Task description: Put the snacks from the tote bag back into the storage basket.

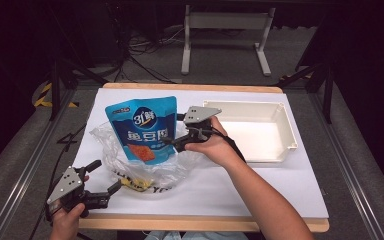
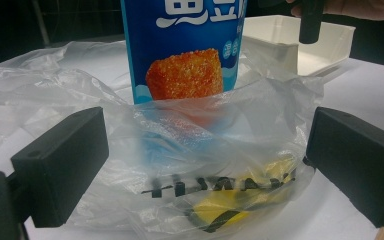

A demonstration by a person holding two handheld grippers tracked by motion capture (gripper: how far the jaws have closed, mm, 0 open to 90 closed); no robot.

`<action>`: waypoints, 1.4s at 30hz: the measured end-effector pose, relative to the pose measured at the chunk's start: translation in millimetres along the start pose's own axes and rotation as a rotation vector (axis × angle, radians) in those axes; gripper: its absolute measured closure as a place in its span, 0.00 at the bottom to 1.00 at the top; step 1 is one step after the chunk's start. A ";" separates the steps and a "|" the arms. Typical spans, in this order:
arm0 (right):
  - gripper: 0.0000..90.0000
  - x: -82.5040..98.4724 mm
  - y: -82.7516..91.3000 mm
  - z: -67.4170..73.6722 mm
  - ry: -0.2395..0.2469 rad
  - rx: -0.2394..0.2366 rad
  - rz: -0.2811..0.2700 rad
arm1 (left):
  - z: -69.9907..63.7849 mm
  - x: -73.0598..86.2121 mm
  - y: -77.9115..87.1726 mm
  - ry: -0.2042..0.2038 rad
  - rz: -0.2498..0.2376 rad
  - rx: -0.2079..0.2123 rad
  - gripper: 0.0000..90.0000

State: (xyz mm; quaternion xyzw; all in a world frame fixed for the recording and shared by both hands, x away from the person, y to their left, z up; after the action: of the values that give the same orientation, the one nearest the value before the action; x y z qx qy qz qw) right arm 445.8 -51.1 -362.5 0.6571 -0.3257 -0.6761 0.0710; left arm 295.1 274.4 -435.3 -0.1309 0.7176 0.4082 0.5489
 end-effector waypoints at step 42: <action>0.36 21.2 -63.9 10.5 0.053 -0.082 0.081 | -1.1 -1.0 -0.4 -0.010 0.004 -0.009 0.05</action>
State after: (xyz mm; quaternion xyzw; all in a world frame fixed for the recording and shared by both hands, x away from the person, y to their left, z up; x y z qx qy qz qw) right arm 454.5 -8.8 -415.2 0.6576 -0.3221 -0.6678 0.1338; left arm 295.0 273.1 -434.5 -0.1296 0.7132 0.4132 0.5511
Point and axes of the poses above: each handheld gripper's, and its own axes: y roughly backward along the jaws, x roughly out of its underside, z roughly to its left, the point moved 1 cm from there along -y, roughly forward along the jaws, and after that the axes turned 13 degrees about z, right-handed, at the moved point
